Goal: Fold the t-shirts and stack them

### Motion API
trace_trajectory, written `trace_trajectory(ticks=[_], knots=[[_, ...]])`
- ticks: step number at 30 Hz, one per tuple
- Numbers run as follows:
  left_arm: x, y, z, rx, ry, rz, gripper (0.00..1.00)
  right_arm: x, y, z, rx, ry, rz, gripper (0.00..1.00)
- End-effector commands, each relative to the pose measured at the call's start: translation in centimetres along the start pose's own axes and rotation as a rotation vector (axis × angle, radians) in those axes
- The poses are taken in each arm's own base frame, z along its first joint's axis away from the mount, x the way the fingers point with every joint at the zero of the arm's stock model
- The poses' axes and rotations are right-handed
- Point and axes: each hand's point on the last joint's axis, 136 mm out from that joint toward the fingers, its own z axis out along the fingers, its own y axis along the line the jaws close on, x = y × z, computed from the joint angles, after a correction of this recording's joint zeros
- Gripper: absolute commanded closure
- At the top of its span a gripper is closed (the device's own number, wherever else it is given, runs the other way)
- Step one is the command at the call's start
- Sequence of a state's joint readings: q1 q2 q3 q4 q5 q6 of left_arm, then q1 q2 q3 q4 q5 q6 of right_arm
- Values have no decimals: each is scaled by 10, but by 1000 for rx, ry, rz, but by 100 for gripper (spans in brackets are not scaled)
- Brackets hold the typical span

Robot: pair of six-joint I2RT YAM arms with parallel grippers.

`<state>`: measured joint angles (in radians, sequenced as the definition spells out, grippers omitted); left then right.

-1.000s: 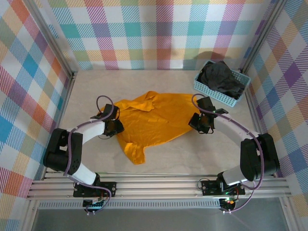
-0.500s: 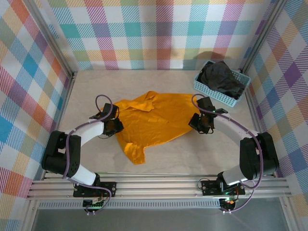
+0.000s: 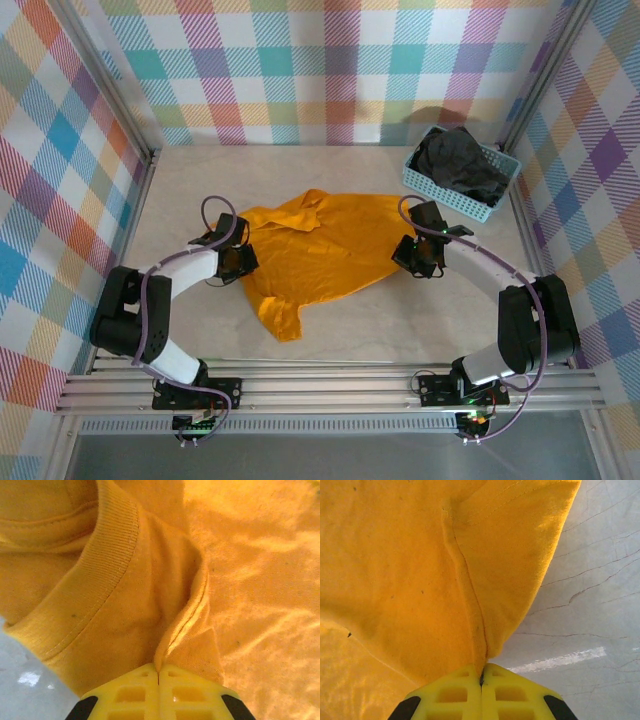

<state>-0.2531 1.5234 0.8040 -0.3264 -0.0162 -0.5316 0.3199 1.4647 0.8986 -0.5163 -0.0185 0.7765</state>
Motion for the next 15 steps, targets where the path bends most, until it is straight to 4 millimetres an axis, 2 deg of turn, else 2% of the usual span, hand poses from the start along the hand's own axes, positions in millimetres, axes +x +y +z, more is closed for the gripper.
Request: trace_trajectory(ticks=[1, 5, 8, 12, 15], knots=[[-23, -2, -44, -3, -113, -68, 100, -6, 6, -2, -10, -7, -11, 100], [-34, 21, -93, -38, -229, -192, 100, -8, 10, -8, -21, -11, -25, 100], [-34, 38, -115, -51, -276, -267, 100, -3, 13, -13, -23, 1, -37, 100], [-31, 60, -140, -93, -351, -328, 100, 24, 14, -17, -1, 41, -47, 100], [-25, 73, -143, -119, -365, -360, 100, 56, 17, -13, 6, 69, -75, 100]])
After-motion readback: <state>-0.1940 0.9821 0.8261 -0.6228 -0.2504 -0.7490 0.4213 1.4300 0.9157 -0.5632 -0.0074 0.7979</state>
